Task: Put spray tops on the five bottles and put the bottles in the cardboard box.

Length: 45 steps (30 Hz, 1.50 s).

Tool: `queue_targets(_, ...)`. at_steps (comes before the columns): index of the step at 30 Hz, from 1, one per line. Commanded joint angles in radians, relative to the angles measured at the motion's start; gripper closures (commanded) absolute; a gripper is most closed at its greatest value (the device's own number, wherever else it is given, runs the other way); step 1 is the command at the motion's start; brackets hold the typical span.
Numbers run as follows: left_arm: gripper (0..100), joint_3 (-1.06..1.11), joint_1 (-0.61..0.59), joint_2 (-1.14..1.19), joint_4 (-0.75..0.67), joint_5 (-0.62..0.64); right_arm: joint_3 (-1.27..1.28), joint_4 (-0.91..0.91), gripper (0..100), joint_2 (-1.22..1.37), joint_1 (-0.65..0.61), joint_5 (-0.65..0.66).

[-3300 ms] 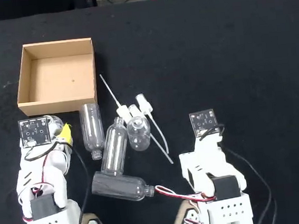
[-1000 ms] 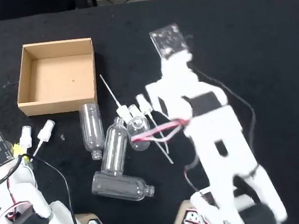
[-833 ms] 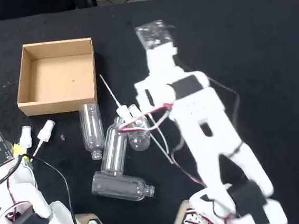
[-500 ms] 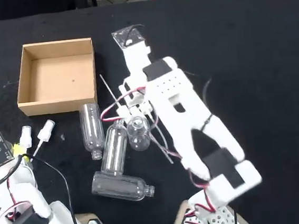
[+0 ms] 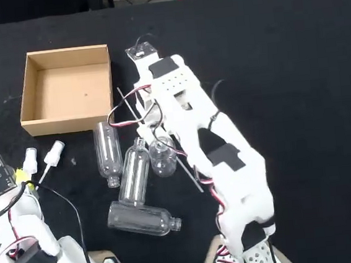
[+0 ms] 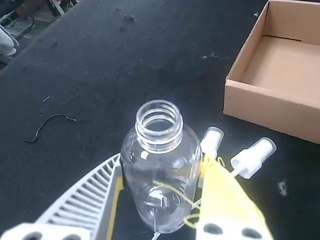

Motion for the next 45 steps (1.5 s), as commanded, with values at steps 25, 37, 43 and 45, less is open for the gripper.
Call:
queue_targets(25,89,-0.016,-0.001,0.003,0.037,-0.003,0.056,-0.117,76.9,0.048,0.068,0.178)
queue_targets(37,89,-0.021,-0.001,0.003,0.037,-0.003,0.15,-0.213,94.5,-0.062,0.126,0.166)
queue_targets(43,89,-0.022,-0.001,0.003,0.037,-0.003,0.154,-0.129,98.5,-0.245,0.253,0.166)
queue_targets(45,89,-0.022,-0.001,0.003,0.037,-0.003,0.162,-0.086,98.3,-0.283,0.308,0.166)
